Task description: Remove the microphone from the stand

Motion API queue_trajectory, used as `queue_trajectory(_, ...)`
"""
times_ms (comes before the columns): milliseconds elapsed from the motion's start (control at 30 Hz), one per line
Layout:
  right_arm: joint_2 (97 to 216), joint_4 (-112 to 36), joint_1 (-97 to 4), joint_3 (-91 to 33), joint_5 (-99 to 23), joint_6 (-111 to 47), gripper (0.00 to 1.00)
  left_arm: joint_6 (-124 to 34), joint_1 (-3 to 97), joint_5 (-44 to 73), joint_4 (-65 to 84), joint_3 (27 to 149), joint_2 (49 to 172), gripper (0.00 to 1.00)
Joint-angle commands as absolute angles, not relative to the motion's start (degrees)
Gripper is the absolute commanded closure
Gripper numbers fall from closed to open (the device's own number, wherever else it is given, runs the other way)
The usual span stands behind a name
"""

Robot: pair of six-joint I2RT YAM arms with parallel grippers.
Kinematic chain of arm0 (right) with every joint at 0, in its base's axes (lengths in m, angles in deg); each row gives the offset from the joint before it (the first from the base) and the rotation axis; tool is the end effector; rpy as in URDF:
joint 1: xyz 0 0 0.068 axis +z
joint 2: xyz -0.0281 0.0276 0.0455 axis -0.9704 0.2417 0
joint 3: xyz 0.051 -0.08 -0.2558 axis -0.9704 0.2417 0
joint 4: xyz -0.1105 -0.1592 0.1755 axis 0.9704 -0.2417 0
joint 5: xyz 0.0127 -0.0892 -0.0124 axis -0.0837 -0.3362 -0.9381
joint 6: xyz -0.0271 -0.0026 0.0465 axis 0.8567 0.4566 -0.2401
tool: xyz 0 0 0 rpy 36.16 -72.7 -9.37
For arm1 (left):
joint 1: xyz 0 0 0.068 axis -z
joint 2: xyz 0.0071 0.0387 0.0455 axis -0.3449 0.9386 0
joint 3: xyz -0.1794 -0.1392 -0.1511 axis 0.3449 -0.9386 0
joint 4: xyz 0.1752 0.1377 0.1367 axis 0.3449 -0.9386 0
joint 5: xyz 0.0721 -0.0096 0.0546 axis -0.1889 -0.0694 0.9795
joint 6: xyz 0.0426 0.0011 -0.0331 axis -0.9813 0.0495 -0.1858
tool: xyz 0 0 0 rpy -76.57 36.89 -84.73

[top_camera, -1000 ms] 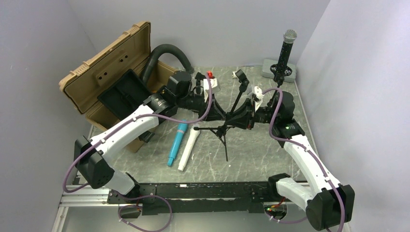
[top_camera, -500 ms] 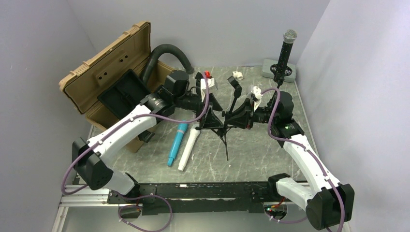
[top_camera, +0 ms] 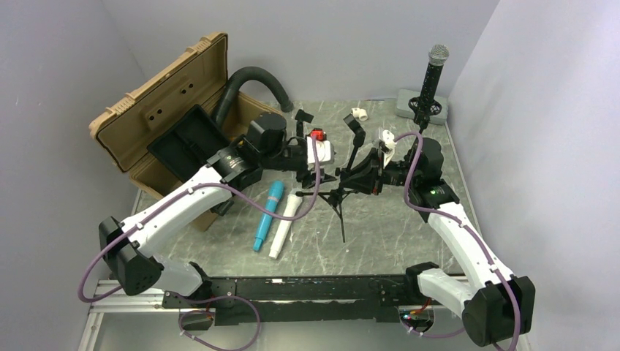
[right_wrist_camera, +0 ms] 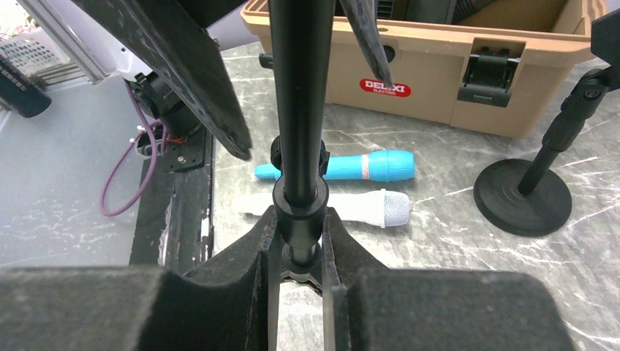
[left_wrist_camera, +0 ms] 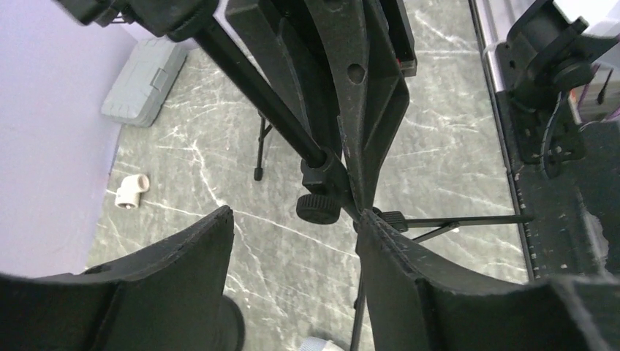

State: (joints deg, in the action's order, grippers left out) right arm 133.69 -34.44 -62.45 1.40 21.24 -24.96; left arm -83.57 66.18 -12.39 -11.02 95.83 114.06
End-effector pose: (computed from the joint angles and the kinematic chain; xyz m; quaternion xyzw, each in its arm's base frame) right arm 0.2050 0.0832 0.3262 -0.4318 0.5885 0.4830 0.4837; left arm 0.2026 -0.2391 0.4049 0.5993 0.5146 -0.3338 0.5143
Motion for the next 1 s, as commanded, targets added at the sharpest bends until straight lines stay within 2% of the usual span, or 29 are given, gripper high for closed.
queue_trajectory(0,133.07,-29.07,-62.63,0.68,21.54,-25.15,1.00,-89.47,67.61,-10.38,-10.43,98.83,115.66,0.40)
queue_trajectory(233,132.74,-28.83,-62.66,1.01,21.51,-25.15,1.00,-88.29,68.26,-11.29,-9.61,98.54,116.40,0.62)
queue_trajectory(400,132.46,-29.00,-62.61,1.03,21.35,-25.15,1.00,-84.11,68.27,-12.67,-8.56,97.96,116.83,0.92)
queue_trajectory(467,132.37,-29.45,-62.74,0.80,21.10,-24.83,1.00,-80.88,68.28,-13.73,-8.11,97.77,117.02,1.00)
queue_trajectory(700,132.01,-32.87,-62.66,-0.38,18.43,-20.44,1.00,-63.83,66.24,-22.31,-7.20,97.83,119.20,1.00)
queue_trajectory(833,132.01,-34.06,-62.72,-0.71,16.96,-18.61,1.00,-52.67,63.64,-27.75,-1.62,95.53,119.49,1.00)
queue_trajectory(900,131.86,-34.47,-62.65,-0.93,16.57,-18.10,1.00,-49.66,62.38,-29.36,0.54,94.08,119.08,0.91)
queue_trajectory(967,131.99,-35.00,-62.67,-1.19,16.23,-17.67,1.00,-49.81,61.51,-29.67,0.14,93.75,118.59,0.71)
